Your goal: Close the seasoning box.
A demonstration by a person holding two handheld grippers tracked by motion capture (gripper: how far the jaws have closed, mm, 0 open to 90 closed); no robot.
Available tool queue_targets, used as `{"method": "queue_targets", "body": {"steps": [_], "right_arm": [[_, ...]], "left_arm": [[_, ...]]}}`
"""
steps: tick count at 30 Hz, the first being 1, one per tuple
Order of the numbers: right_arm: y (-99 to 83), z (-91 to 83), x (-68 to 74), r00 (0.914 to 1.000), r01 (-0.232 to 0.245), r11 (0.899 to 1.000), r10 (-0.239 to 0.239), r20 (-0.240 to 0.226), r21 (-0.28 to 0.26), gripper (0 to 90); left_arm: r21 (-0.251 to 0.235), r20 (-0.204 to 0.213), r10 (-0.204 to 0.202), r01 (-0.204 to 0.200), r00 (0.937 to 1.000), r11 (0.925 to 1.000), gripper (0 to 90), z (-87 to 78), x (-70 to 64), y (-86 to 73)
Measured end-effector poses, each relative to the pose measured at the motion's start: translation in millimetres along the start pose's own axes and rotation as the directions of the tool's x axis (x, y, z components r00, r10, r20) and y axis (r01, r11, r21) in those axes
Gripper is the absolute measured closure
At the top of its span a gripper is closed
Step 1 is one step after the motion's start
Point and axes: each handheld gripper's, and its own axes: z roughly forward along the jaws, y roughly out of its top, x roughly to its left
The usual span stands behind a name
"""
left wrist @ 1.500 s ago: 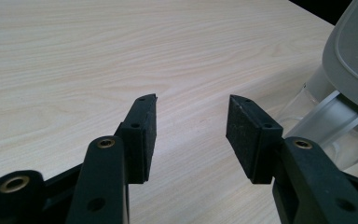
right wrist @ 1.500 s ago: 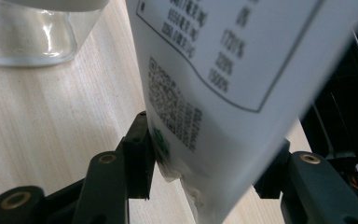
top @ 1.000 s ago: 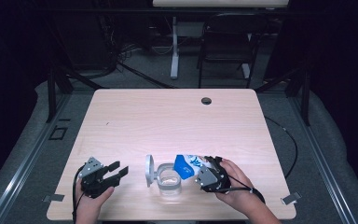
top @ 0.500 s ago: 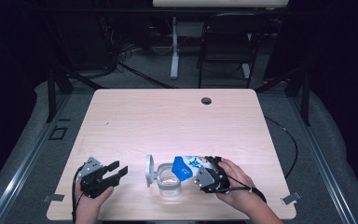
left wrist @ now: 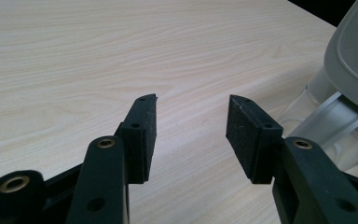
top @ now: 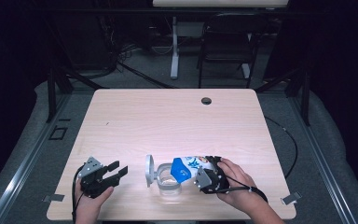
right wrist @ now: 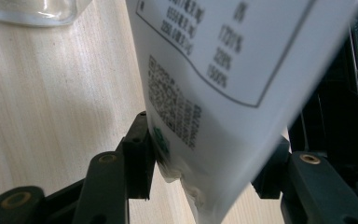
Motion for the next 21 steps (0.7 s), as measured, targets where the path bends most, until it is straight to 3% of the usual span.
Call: {"method": "queue_targets", "body": {"steps": [5,8,13,21], "right_arm": [[0.9,-0.1,0.4,0.9999,0.017,1.0,-0.017,-0.001,0.005,50.4],[1.7,-0.6,0.6,0.9985,0.054,0.998,-0.054,0.004,0.019,50.4],[1.9,-1.0,1.8,0.9987,0.051,0.998,-0.051,0.002,0.027,50.4],[3.2,-1.4,0.9,0.9962,0.086,0.995,-0.087,0.008,0.041,50.5]], "left_arm": [[0.0,0.0,-0.001,0.001,1.0,1.0,53.4,0.0,0.1,-0.1],[-0.005,-0.002,-0.003,0.003,1.0,1.0,53.4,0.6,-0.2,-0.5],[0.0,-0.001,-0.001,0.001,1.0,1.0,53.4,0.8,0.0,-0.5],[-0.004,-0.006,-0.004,0.004,1.0,1.0,53.4,1.0,0.3,-0.8]]}}
